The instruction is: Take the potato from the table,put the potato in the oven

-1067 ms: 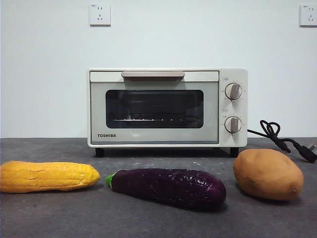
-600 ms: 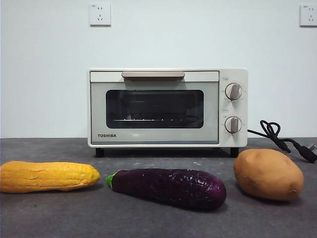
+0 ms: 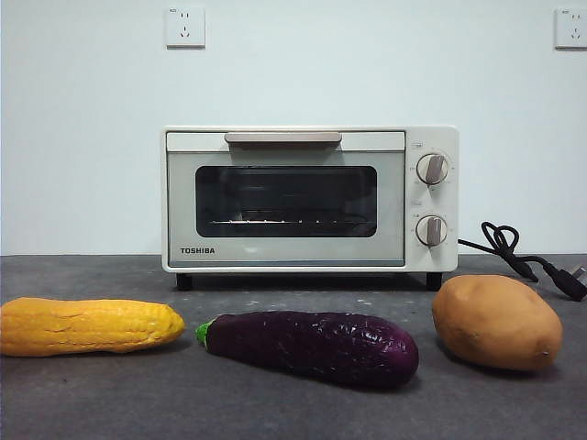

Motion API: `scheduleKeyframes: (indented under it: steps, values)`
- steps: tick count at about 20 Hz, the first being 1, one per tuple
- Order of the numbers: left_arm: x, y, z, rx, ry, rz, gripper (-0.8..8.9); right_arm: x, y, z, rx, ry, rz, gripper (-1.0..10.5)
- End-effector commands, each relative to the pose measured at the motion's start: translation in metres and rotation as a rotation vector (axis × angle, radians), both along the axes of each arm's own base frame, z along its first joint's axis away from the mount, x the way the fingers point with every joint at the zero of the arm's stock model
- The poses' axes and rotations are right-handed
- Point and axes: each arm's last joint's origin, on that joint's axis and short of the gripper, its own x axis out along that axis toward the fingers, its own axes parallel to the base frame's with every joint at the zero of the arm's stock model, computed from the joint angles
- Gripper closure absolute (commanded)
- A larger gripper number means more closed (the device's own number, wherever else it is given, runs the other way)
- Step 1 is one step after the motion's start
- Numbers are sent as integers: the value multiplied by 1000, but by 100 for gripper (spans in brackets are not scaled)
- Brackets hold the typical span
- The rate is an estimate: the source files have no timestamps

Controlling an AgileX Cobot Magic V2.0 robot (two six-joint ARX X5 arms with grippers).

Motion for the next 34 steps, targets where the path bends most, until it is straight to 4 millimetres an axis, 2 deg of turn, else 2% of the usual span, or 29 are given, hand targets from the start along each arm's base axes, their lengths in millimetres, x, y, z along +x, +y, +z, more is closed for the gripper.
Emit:
scheduleKeyframes:
  steps: [1,3,5,9,16,22,27,34]
  values:
    - [5,0,3,7,-31,-7,821,0,0,1,7,1,-3,343]
    - [18,-1,6,-8,-36,-15,821,0,0,1,7,1,-3,343]
    - [39,-3,10,-37,-35,-46,821,2,0,0,6,8,-3,343]
    - [95,-14,10,-62,-41,-99,820,7,1,-1,3,26,-4,344]
    - [199,-61,10,39,6,-107,820,19,3,-5,-4,74,-4,348]
    - [267,-107,11,142,-14,-94,821,24,4,-6,-7,93,-4,348]
    - [299,-134,-6,207,-17,-96,821,24,4,-6,-8,93,-5,348]
    - [313,-153,-36,264,16,-106,821,25,4,-7,-9,96,-5,348]
